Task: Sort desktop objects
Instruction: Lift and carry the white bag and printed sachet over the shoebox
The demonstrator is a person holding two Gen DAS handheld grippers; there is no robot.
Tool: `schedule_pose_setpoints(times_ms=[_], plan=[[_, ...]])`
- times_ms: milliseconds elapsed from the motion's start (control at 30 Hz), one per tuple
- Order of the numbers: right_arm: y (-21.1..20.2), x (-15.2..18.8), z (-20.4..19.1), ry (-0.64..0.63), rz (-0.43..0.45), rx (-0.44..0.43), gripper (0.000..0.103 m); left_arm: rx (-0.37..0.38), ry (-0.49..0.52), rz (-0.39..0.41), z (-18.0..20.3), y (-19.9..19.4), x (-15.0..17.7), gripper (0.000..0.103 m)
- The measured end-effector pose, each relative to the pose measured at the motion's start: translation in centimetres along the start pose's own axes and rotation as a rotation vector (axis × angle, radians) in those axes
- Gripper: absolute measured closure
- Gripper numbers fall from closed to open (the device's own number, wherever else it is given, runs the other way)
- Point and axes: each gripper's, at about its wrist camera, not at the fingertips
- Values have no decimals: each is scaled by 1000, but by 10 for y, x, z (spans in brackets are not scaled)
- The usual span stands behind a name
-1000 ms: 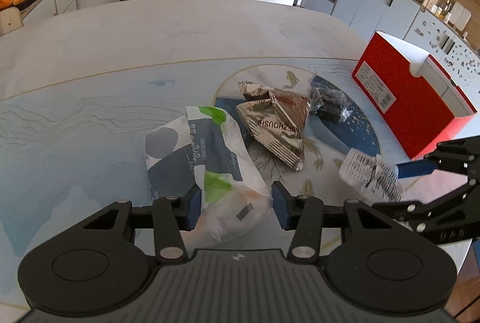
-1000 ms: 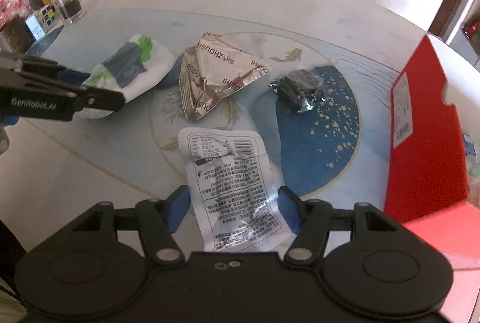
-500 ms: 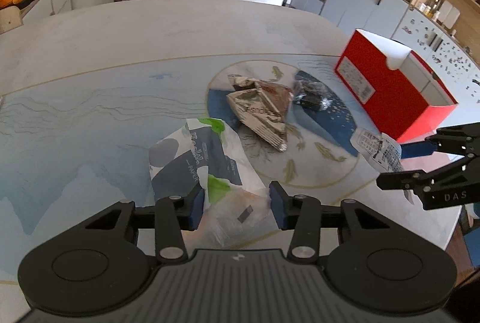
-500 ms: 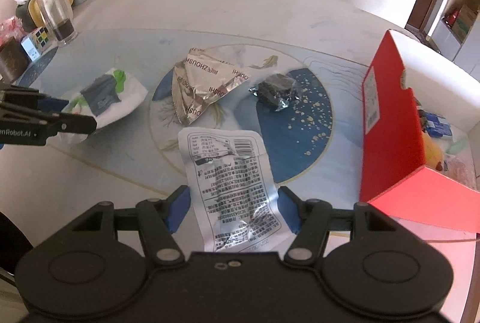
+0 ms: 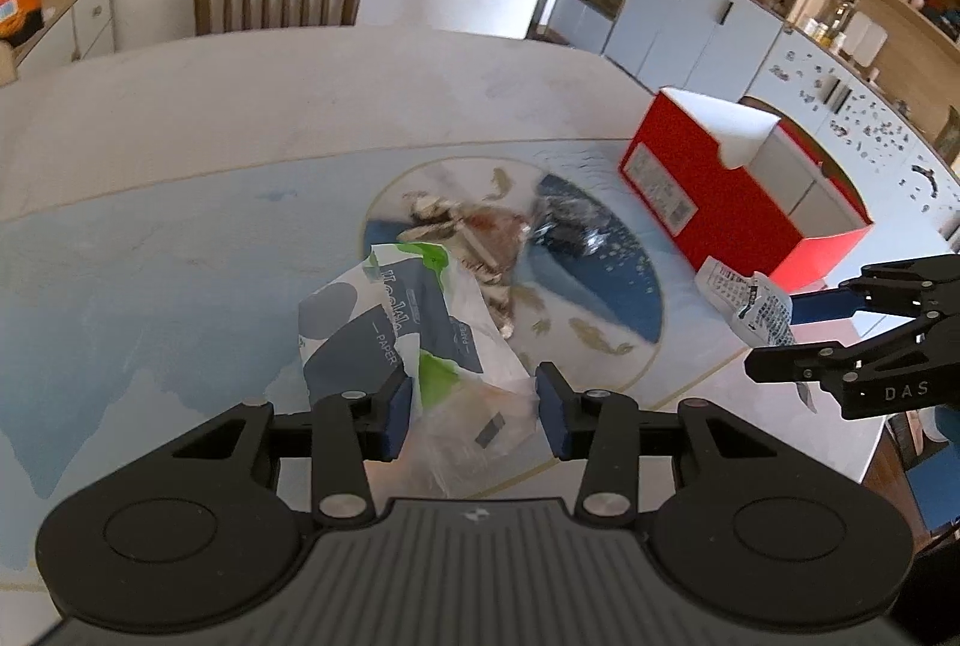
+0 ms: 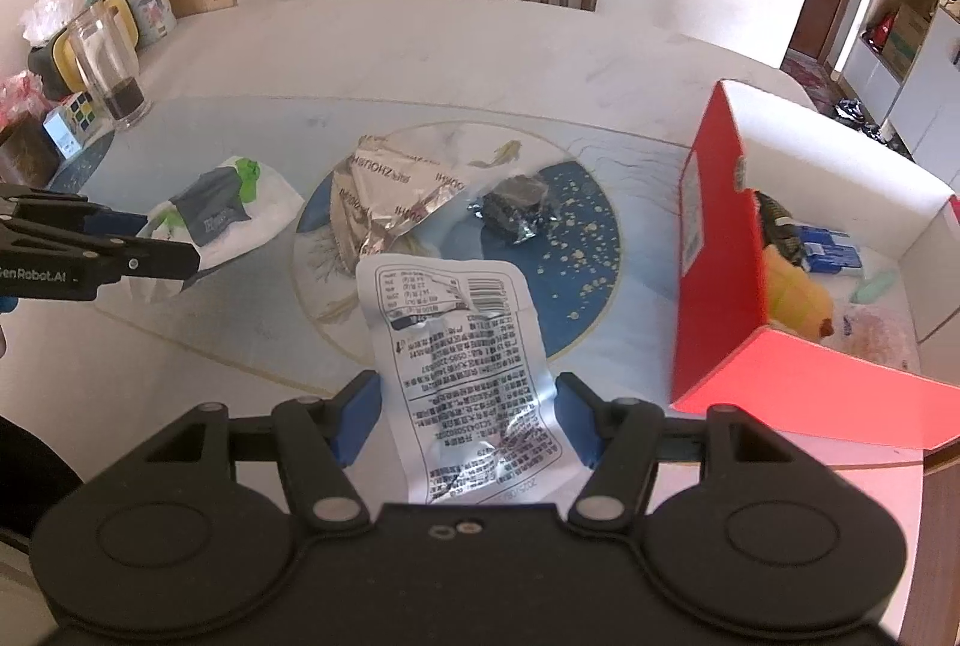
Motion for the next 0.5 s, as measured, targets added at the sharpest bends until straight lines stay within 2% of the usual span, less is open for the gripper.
schedule_pose_setpoints(times_ms=[500], plan=[[-37, -10, 47, 21, 61, 65, 40, 45, 183, 52, 59, 7, -46, 62]])
Point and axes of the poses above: each gripper's, at about its wrist camera, not at the fingertips, and y roughly the way its jaws point, z to its right, x to its underside, and after that the axes turned 7 degrees about y, right-handed
